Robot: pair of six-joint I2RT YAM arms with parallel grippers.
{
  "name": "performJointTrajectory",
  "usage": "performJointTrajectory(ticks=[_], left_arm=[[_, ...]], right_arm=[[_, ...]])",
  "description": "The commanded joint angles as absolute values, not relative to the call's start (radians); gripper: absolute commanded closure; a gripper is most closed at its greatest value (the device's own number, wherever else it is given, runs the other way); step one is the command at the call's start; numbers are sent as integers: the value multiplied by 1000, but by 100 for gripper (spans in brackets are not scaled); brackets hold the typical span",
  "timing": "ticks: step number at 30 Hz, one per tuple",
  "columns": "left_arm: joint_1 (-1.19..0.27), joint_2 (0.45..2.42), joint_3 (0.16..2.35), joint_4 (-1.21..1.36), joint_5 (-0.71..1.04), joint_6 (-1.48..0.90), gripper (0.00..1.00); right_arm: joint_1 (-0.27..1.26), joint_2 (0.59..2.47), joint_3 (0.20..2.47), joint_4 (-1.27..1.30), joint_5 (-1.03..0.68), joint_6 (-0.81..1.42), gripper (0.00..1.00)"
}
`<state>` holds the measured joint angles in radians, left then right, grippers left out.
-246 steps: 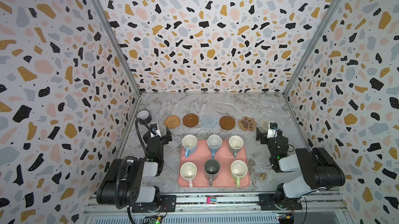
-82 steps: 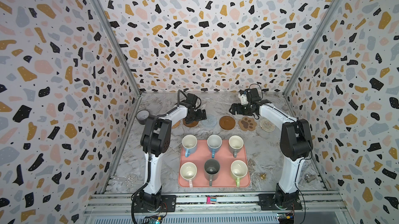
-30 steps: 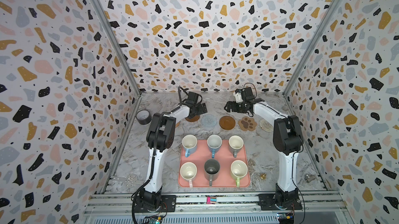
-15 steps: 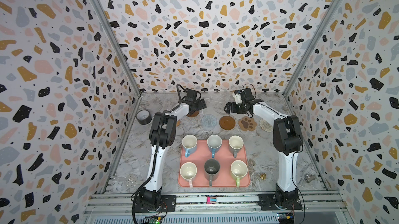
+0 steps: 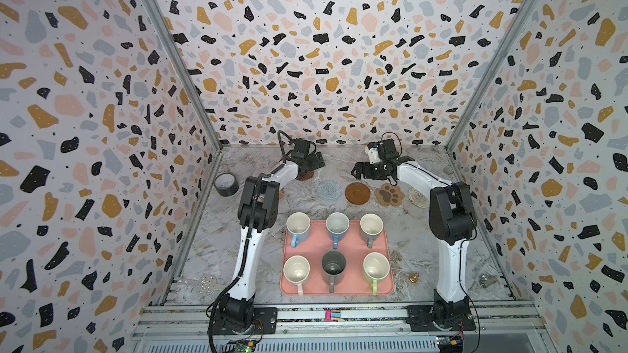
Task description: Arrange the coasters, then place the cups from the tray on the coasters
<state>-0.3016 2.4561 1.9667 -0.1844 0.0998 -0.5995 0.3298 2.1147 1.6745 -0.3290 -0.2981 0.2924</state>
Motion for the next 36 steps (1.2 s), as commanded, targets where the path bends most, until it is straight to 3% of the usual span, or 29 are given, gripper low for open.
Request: performJointTrajectory(ticks=[1,12,36], left_arm=[[-289,2513,1970,-238,111,-612,0],[-290,2471,1970,-210,108,-600,0],[-316,2227,1874,-110,-22,-598,1]], right_arm=[[336,2097,1674,-337,-290,285,1],[336,2096,1674,-329,-295,287,1],[336,2176,1785,-507,-565,109,1]])
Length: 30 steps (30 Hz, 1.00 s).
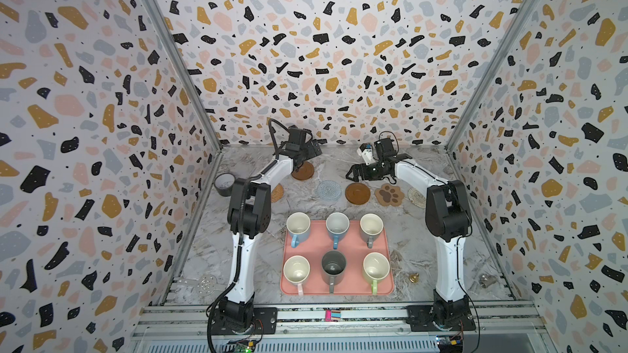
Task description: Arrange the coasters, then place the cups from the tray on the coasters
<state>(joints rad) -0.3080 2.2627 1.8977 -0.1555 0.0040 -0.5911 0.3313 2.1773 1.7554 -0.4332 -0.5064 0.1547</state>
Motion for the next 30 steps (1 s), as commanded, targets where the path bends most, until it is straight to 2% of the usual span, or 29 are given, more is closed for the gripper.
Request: performJointTrajectory(ticks=[1,8,24,30], left_arm=[[-316,2213,1858,-94,-38,-604,0],[-324,2129,1723,67,-65,-670,0],[-326,2095,1676,72,-97,-693,1],[-328,2103,1685,75,-100,-701,0]], right_arm=[[338,2182,1787,-520,-577,99,1],[347,2206,1782,-559,-592,78,1],[355,2253,1772,-597,-634,43,1],[354,2275,1773,-575,-556,77,1]])
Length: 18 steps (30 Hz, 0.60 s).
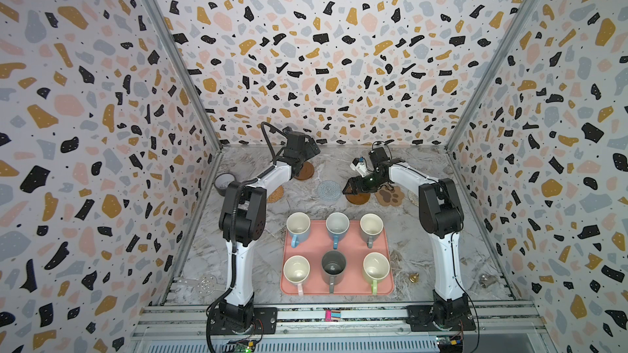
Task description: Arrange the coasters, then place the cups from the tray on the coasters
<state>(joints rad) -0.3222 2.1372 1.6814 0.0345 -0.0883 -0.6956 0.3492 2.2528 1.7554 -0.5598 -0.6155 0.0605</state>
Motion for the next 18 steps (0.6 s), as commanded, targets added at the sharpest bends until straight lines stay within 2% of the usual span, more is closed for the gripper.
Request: performJointTrajectory(ticks=[1,6,18], left_arm=[[-328,2105,1687,75,-100,-704,0],[-334,2102,1678,75,-100,-709,0],[-334,2073,1645,46,-77,-686,0]], right_arm=[[353,2280,1775,-565,-522,90,1],[333,2306,1803,-504,-428,160,1],[315,2443,2004,-440,-418,245,1]])
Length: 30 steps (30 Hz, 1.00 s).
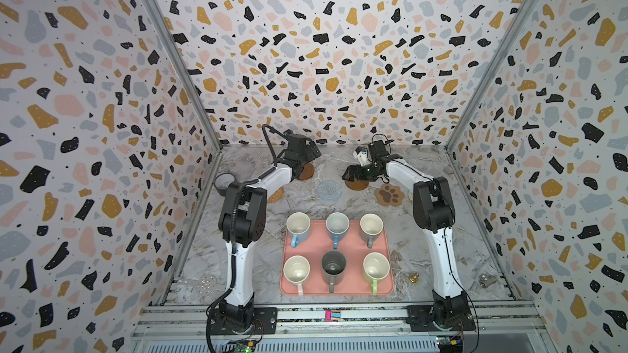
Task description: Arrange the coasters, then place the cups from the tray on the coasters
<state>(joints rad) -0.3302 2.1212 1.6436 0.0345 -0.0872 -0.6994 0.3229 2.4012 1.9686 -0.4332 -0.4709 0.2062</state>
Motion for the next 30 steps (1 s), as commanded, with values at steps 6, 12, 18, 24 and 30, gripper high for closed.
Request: performJointTrajectory(ticks=[6,12,18,24,30], left_arm=[[-334,2077,1661,23,-66,-683,0],[-333,2063,1649,-7,-64,-671,0],[-334,2057,1639,-8,-84,-681,0],[-334,2058,1643,-7,-86,-695,0],[-335,2045,1632,-23,-106,-692,0]], right_arm=[[316,2519,2113,-432,-461,283,1],[316,2601,2218,-469,-537,282,1],[317,2632,2238,-468,-605,273,1],[332,2695,2339,-566,-629,213,1],[353,2712,2356,-610,-659,167,1]])
